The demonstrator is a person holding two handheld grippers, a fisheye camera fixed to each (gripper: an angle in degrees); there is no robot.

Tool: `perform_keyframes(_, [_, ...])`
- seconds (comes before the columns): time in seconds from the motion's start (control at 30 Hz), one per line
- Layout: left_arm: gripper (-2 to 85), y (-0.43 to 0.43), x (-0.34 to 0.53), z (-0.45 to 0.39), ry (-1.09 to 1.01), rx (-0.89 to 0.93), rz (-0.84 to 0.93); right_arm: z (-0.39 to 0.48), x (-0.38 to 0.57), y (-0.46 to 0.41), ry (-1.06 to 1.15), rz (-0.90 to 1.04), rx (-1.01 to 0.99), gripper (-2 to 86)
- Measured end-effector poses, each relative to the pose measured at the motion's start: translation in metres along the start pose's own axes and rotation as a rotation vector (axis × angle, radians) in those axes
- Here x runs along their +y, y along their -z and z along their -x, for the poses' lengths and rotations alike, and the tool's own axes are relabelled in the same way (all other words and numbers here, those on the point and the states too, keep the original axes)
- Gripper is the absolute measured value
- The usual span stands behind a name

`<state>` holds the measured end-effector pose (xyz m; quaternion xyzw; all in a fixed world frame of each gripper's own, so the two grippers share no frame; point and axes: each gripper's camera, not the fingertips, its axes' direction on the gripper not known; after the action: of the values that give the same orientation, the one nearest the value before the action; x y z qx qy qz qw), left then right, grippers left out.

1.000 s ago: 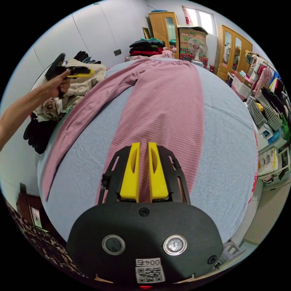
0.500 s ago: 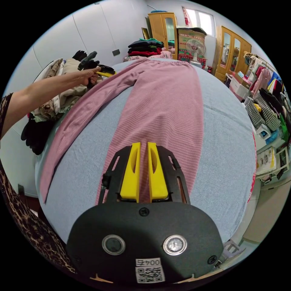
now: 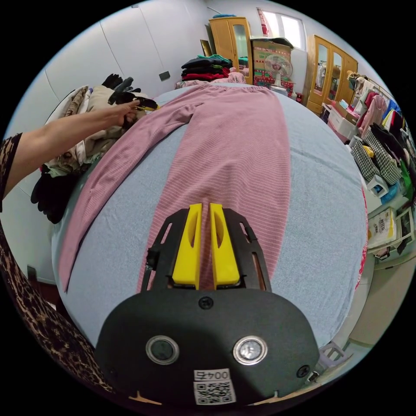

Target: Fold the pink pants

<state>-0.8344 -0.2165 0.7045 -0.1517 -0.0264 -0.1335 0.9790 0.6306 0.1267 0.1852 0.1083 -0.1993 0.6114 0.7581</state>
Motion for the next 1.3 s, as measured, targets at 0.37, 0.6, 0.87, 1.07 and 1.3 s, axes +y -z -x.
perform_keyframes(0.37, [0.5,0.008,0.110,-0.026,-0.132,-0.028,0.061,0.000,0.000,-0.009,0.002,-0.002,0.004,3.4])
perform_keyframes(0.6, [1.4,0.063,0.165,-0.024,-0.115,0.056,-0.095,0.003,0.001,-0.014,0.003,-0.002,0.006,3.5])
perform_keyframes(0.87, [2.7,0.105,0.367,-0.038,-0.095,0.133,0.045,0.010,0.003,-0.019,0.002,-0.002,0.000,3.6])
perform_keyframes(1.07, [3.1,0.106,0.509,-0.031,0.044,0.082,0.187,0.018,0.005,-0.022,-0.011,-0.003,-0.010,3.8])
perform_keyframes(1.3, [1.8,0.114,0.563,-0.026,0.041,0.037,0.125,0.040,0.010,-0.025,0.012,-0.006,0.033,4.6])
